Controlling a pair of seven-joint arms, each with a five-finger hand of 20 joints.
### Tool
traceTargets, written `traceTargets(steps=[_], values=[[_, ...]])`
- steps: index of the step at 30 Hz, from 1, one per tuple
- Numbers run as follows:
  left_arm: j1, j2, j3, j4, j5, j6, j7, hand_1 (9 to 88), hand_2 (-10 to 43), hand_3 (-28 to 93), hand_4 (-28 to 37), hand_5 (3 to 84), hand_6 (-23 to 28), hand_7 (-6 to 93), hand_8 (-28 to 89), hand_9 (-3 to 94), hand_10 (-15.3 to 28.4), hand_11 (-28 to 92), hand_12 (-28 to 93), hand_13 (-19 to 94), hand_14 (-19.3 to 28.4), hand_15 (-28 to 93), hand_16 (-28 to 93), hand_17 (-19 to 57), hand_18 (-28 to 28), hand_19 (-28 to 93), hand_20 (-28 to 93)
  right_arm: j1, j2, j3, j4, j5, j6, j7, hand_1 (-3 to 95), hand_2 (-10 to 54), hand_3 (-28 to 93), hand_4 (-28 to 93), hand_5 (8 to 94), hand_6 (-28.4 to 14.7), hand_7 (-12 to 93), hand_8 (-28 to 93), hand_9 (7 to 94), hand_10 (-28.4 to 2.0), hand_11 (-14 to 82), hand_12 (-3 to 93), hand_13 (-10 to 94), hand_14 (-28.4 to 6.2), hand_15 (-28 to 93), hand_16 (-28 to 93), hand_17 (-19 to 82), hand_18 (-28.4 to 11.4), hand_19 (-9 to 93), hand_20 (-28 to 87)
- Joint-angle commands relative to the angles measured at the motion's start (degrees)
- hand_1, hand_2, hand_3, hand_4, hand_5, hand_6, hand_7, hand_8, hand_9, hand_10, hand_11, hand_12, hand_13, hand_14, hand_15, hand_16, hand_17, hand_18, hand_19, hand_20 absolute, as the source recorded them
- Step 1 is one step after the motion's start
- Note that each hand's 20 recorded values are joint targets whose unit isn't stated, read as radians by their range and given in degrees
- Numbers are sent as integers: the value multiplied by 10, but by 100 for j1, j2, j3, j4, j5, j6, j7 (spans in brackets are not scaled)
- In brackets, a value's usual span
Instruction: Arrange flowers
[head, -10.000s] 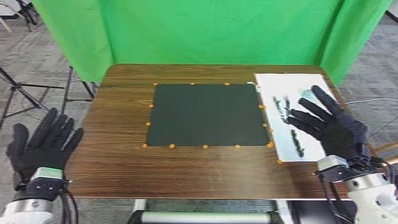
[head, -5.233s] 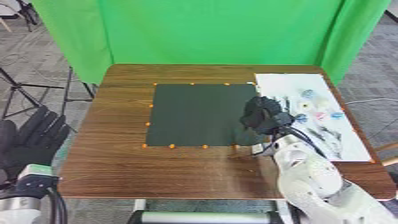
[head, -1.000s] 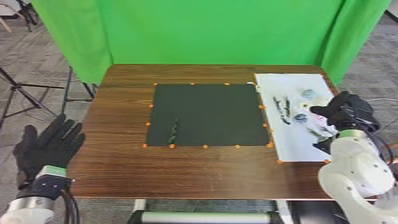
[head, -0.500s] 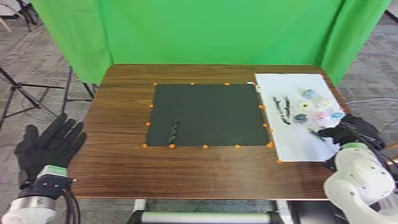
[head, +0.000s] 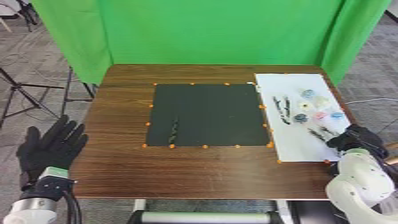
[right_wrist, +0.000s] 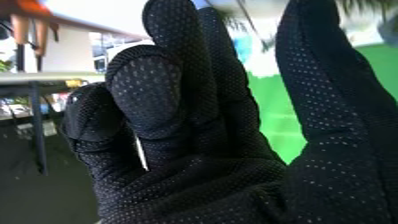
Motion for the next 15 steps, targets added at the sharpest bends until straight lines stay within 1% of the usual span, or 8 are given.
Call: traceTargets(steps=[1, 2, 3, 4, 6, 8, 14, 15], values=[[64, -31, -16, -55, -343, -116, 115, 259, 83, 702, -283, 385, 73, 151, -93, 332, 146, 226, 121, 226, 145, 349, -80, -51, 106, 278, 80, -128, -109, -216, 41, 10, 466, -3, 454, -86, 637, -281, 711, -40, 296, 50, 815, -140, 370, 291, 798, -74, 608, 364, 483, -225, 932, 337], [58, -32, -9, -47, -289, -90, 96, 259, 83, 702, -283, 385, 73, 151, -94, 332, 146, 226, 121, 226, 145, 350, -80, -51, 106, 279, 80, -137, -106, -219, 26, 2, 557, -4, 480, -76, 618, -280, 707, -34, 348, 128, 819, -138, 383, 298, 802, -74, 609, 365, 487, -224, 932, 341], [72, -35, -6, -51, -317, -100, 108, 260, 84, 702, -283, 384, 73, 152, -94, 332, 146, 226, 121, 226, 145, 351, -79, -52, 106, 279, 81, -124, -106, -240, 19, -21, 613, -18, 500, -70, 612, -280, 703, -29, 388, 159, 821, -136, 390, 302, 804, -73, 611, 364, 490, -223, 932, 343], [73, -38, -4, -54, -357, -119, 113, 260, 84, 702, -283, 385, 73, 151, -94, 333, 146, 227, 121, 227, 145, 352, -79, -52, 106, 280, 81, -111, -102, -263, 4, -54, 677, -20, 505, -65, 625, -281, 699, -24, 429, 163, 822, -134, 396, 305, 807, -71, 612, 365, 492, -222, 932, 347], [64, -51, 6, -54, -321, -74, 85, 260, 85, 701, -283, 385, 73, 151, -94, 333, 146, 227, 121, 227, 146, 352, -80, -52, 107, 282, 81, -120, -79, -275, -36, -138, 768, -38, 517, -54, 658, -281, 689, -17, 505, 180, 828, -129, 408, 309, 817, -67, 612, 366, 502, -221, 932, 355], [81, -52, 14, -53, -356, -96, 109, 260, 85, 701, -283, 385, 73, 151, -94, 333, 146, 227, 121, 227, 146, 352, -80, -52, 107, 283, 82, -145, -57, -270, -102, -214, 908, -73, 521, -48, 663, -282, 686, -20, 520, 186, 830, -128, 411, 310, 819, -67, 612, 367, 504, -220, 932, 359], [139, -52, 0, -83, -340, -74, 163, 260, 86, 701, -283, 386, 73, 152, -95, 334, 146, 227, 120, 228, 146, 353, -81, -52, 107, 284, 81, -108, 123, -303, -486, -436, 1393, -160, 516, -51, 698, -282, 685, -25, 532, 185, 833, -127, 418, 311, 822, -67, 612, 370, 510, -219, 932, 363], [118, -49, 1, -76, -341, -73, 141, 260, 86, 701, -283, 385, 73, 152, -95, 334, 146, 227, 120, 228, 146, 353, -81, -51, 107, 284, 81, -90, 164, -331, -567, -484, 1469, -175, 513, -54, 706, -282, 687, -25, 532, 184, 834, -127, 418, 311, 824, -67, 613, 370, 512, -218, 932, 366]])
